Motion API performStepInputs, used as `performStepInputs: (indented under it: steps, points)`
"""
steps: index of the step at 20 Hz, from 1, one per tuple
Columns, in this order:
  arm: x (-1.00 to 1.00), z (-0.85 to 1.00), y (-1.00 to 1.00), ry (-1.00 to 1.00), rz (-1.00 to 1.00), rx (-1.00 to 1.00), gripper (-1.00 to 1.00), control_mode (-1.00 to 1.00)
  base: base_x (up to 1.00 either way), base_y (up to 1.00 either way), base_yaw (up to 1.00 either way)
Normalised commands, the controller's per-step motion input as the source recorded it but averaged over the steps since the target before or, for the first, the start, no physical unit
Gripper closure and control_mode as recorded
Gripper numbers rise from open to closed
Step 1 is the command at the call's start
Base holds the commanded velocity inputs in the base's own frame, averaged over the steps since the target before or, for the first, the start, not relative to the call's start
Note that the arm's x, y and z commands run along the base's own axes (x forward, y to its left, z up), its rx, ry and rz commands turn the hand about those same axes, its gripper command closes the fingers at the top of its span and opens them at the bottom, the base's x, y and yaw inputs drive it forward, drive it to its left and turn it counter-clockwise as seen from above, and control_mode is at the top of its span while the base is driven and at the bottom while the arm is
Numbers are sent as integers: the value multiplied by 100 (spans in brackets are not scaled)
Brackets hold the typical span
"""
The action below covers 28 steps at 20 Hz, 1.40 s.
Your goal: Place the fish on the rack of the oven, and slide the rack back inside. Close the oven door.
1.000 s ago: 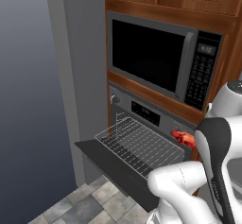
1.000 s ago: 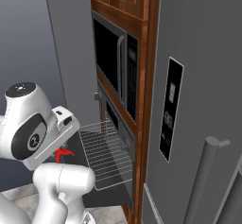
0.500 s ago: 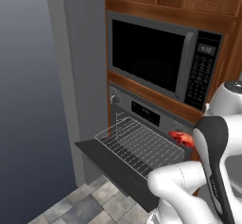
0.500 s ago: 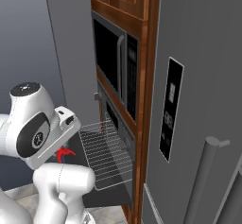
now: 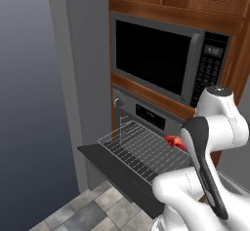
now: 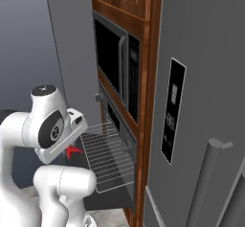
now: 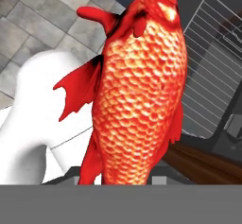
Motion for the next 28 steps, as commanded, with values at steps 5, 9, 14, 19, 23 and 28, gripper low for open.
performStepInputs:
  steps: [5,9,14,19,23,28]
  points:
    - [36,-54,11,0,-4,-2,100,-100,0,0,0]
    - [56,-60,26,0,-10,-1,100,-100,0,0,0]
    - [60,-56,30,-1,-12,-1,100,-100,0,0,0]
    - [54,-39,14,0,-11,0,100,-100,0,0,0]
    - [55,-39,13,-1,-13,-1,100,-100,0,0,0]
    - [60,-36,2,0,-12,0,100,-100,0,0,0]
